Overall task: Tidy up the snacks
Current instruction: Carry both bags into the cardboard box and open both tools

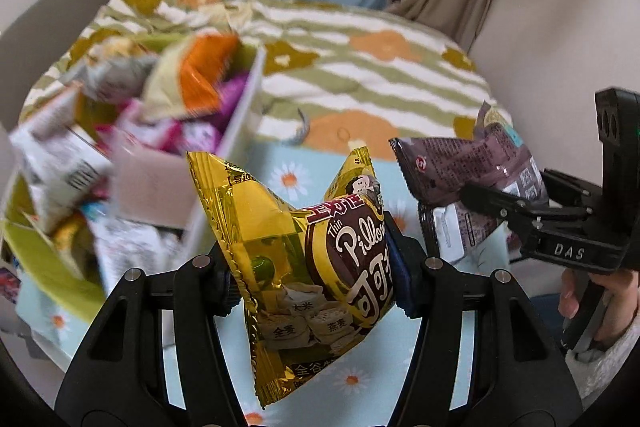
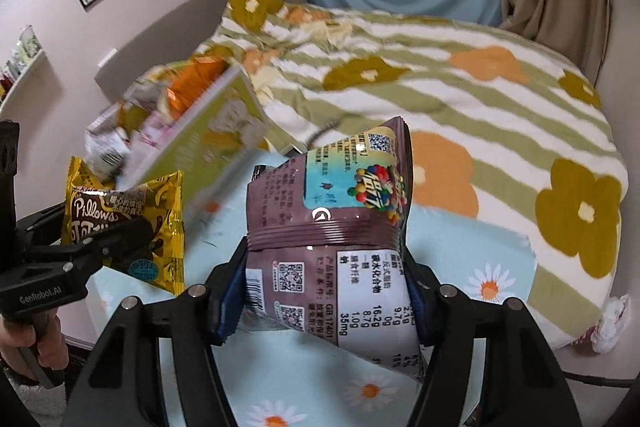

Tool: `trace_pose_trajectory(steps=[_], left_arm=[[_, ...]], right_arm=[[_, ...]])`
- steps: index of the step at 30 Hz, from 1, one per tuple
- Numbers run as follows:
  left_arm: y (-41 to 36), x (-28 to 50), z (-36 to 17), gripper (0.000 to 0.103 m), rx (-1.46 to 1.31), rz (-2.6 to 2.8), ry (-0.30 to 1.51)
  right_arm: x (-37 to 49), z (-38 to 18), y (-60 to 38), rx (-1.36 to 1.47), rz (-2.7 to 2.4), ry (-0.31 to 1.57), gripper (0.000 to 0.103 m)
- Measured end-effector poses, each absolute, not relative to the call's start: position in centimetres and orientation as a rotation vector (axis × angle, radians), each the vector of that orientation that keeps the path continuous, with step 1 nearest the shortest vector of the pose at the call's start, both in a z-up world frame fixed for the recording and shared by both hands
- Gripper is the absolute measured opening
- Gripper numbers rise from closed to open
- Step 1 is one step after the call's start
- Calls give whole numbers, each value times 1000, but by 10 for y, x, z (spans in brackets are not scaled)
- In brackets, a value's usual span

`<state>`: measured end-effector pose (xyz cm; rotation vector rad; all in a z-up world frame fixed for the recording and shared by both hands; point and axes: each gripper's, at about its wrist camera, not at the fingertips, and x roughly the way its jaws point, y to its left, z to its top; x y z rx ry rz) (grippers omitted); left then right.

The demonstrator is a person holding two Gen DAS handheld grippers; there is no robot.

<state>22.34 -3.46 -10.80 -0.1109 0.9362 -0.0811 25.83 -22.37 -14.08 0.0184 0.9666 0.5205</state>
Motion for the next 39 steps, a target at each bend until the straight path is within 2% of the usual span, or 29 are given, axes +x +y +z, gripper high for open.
trace_pose_trajectory(steps=[9, 22, 23, 24, 25, 26, 39], left_arm=[[50, 219, -64, 57, -121, -46, 880], [124, 235, -84, 58, -30, -202, 963], [125, 237, -87, 60, -22, -214, 971], [128, 238, -92, 72, -15, -224, 978], [131, 240, -95, 93, -5, -223, 978], [135, 240, -97, 101, 5, -212, 973], [199, 224, -74, 103, -6, -221, 894]], right_arm=[[247, -79, -158, 27, 571, 863, 61], [245, -66, -62, 111, 504, 887, 61], [245, -66, -58, 116, 493, 889, 61], [244, -66, -57, 120, 484, 890, 61], [244, -68, -53, 124, 472, 893, 61], [244, -69, -47, 128, 457, 897, 61], [256, -67, 6, 168, 395, 899, 62]])
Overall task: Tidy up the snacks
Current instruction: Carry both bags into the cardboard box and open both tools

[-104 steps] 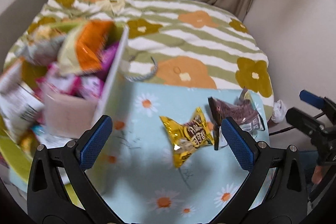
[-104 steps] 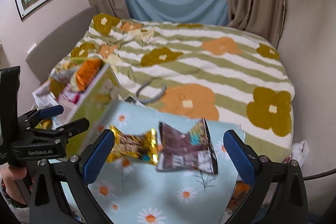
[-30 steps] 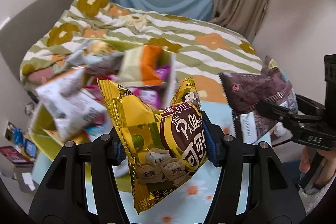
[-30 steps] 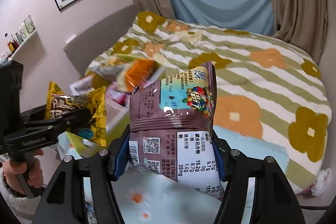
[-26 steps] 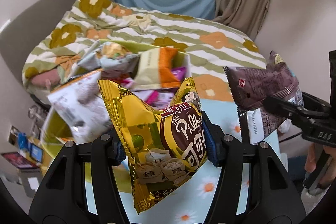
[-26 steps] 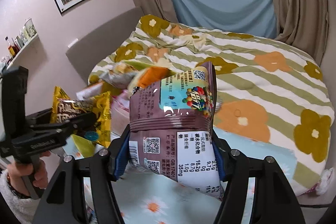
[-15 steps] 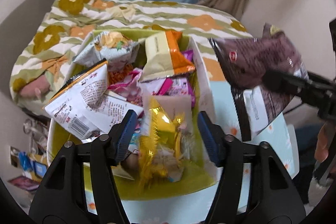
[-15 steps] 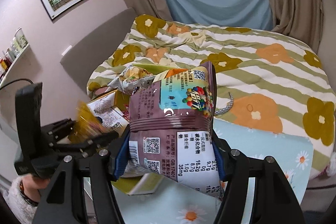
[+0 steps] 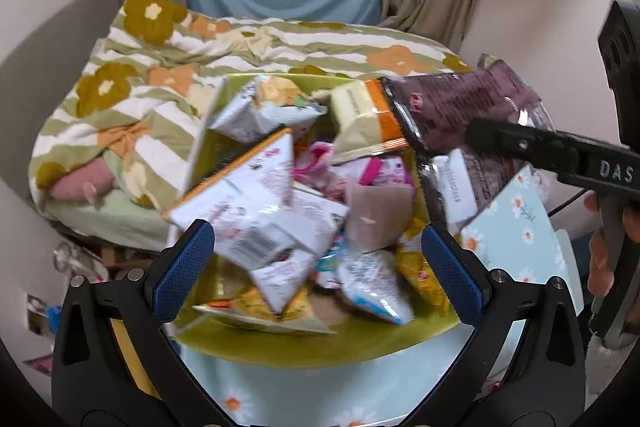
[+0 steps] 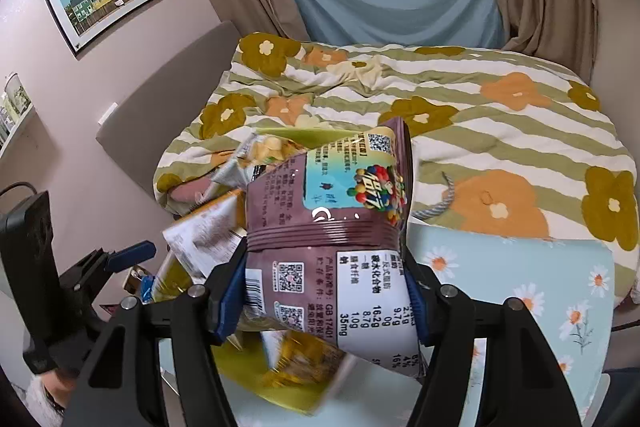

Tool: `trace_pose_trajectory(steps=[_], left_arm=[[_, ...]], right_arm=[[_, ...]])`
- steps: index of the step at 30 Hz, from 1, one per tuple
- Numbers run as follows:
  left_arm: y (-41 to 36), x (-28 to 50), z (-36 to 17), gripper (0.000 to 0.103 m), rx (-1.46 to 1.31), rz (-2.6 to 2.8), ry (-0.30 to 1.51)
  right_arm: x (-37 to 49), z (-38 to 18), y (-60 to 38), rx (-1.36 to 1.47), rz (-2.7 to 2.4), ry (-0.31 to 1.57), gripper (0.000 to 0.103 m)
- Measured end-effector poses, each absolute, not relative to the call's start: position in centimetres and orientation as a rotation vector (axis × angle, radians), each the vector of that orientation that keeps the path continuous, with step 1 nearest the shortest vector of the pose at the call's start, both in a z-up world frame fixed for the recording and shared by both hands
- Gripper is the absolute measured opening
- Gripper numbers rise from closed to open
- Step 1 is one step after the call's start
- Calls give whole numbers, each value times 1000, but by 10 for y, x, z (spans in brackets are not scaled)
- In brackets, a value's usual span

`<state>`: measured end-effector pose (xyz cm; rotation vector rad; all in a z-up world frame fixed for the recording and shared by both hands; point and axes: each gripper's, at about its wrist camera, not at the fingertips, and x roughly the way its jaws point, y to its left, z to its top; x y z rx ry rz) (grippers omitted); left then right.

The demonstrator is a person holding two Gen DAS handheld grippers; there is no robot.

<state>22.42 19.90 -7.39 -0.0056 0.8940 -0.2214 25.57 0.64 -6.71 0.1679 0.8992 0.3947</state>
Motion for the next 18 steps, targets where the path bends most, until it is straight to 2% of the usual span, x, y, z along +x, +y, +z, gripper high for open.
trace_pose_trajectory(steps=[5, 7, 9, 11, 18], left_arm=[[214, 225, -73, 103, -4, -219, 888], [217, 225, -76, 103, 7, -204, 893], [221, 224, -79, 103, 7, -195, 900], [224, 223, -82, 103, 3, -188, 906], [219, 207, -85, 103, -7, -150, 907]], right_arm=[[275, -74, 36, 177, 397, 928, 65], [283, -82, 43, 217, 403, 945, 71], [288, -89, 45, 242, 388, 957, 92], [288, -93, 45, 239, 352, 950, 103], [264, -83, 40, 139, 318, 905, 103]])
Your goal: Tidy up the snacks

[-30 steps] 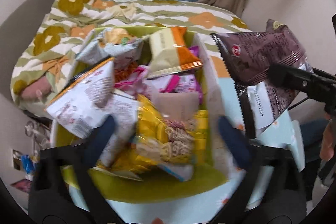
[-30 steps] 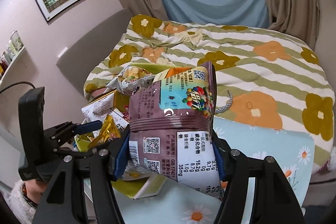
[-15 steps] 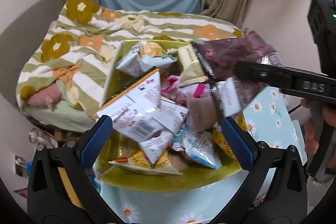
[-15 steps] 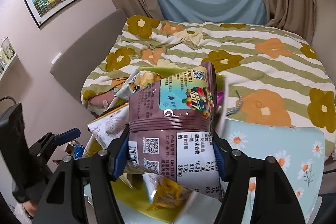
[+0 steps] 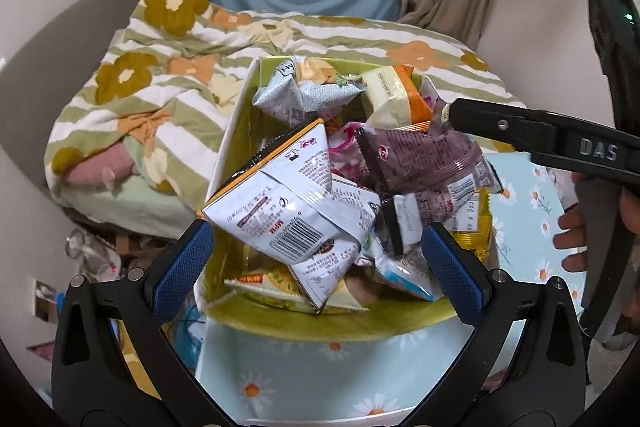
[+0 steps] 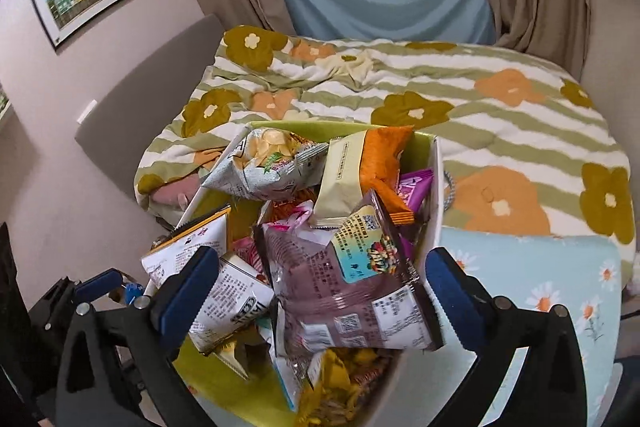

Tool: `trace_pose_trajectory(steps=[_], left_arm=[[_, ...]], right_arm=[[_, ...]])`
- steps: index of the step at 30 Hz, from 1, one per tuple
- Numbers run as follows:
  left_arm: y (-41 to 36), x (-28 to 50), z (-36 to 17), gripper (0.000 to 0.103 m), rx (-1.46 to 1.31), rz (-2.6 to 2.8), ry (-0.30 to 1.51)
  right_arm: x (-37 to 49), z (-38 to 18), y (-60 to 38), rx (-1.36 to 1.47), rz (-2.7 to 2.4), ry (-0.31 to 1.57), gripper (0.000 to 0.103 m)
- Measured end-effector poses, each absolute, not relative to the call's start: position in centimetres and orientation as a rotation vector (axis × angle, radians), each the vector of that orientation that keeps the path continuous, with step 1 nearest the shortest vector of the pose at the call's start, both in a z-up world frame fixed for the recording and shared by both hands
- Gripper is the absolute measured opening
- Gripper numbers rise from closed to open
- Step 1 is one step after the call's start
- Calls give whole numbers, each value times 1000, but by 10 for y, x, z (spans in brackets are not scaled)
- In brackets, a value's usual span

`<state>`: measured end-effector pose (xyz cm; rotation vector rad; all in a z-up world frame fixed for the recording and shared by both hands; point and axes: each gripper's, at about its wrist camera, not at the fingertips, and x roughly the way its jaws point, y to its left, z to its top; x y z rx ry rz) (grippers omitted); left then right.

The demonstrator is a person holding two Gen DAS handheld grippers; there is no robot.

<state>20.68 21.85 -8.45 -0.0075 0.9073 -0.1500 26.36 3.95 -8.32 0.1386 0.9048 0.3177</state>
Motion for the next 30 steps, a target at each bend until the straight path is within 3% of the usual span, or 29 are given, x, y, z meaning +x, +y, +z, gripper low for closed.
trace_pose_trajectory(steps=[17, 30], left_arm=[[160, 114, 10, 103, 12, -119, 708], [138, 64, 25, 103, 39, -100, 598]], right_arm=[[122, 11, -21, 46, 165, 729, 103], [45, 14, -65, 29, -78, 691, 103]])
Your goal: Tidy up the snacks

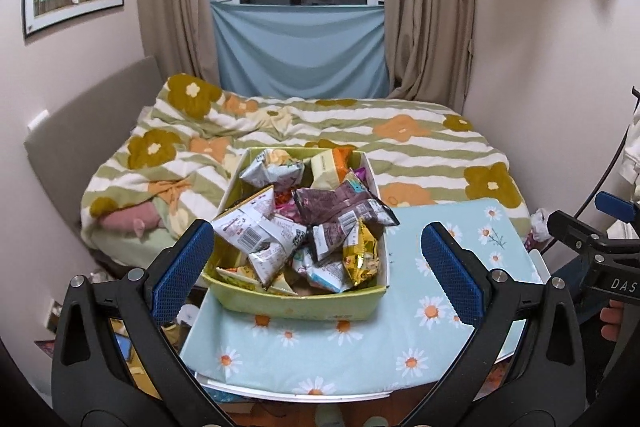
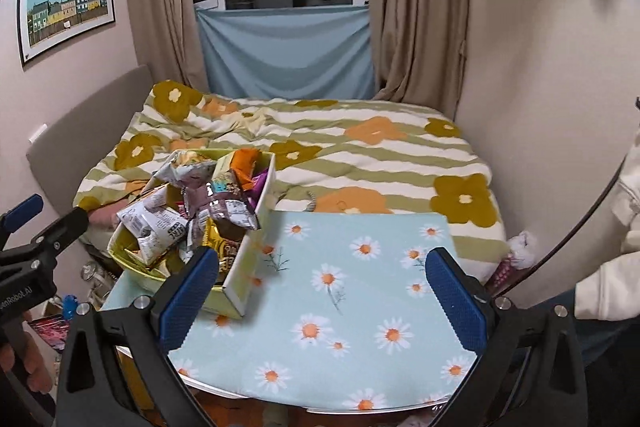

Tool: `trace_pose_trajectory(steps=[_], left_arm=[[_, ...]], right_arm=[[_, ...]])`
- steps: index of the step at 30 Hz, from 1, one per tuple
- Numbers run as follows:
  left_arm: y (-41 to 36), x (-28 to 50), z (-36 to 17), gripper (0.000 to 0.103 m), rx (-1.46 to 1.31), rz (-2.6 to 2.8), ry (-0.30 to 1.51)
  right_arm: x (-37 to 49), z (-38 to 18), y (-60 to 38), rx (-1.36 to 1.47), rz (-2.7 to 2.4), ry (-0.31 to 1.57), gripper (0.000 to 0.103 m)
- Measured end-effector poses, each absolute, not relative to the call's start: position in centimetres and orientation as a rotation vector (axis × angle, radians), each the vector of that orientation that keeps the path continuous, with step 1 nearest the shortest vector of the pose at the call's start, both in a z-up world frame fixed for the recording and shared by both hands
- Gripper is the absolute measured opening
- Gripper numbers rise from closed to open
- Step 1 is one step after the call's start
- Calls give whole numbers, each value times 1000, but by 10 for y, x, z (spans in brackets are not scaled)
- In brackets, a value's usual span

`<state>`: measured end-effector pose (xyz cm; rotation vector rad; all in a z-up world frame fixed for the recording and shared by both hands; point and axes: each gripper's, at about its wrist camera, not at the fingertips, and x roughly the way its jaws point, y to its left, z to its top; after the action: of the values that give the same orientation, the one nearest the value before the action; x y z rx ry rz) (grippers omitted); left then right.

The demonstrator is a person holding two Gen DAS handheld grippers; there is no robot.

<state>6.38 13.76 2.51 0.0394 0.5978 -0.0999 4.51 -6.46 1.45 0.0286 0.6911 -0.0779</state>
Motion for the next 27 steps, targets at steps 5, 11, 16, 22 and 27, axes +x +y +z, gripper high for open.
trace_pose_trajectory(steps=[5, 11, 16, 22, 27], left_arm=[[136, 61, 29, 103, 36, -97, 576], [135, 61, 31, 103, 47, -88, 564], [134, 61, 30, 103, 50, -83, 564], [133, 61, 30, 103, 51, -84, 562], [133, 61, 30, 103, 50, -83, 563]], right_arm=[[40, 17, -68, 29, -98, 667, 103], [39, 18, -70, 39, -105, 652, 103], [40, 17, -71, 43, -106, 648, 103], [40, 17, -71, 42, -104, 649, 103], [40, 17, -72, 40, -104, 650, 103]])
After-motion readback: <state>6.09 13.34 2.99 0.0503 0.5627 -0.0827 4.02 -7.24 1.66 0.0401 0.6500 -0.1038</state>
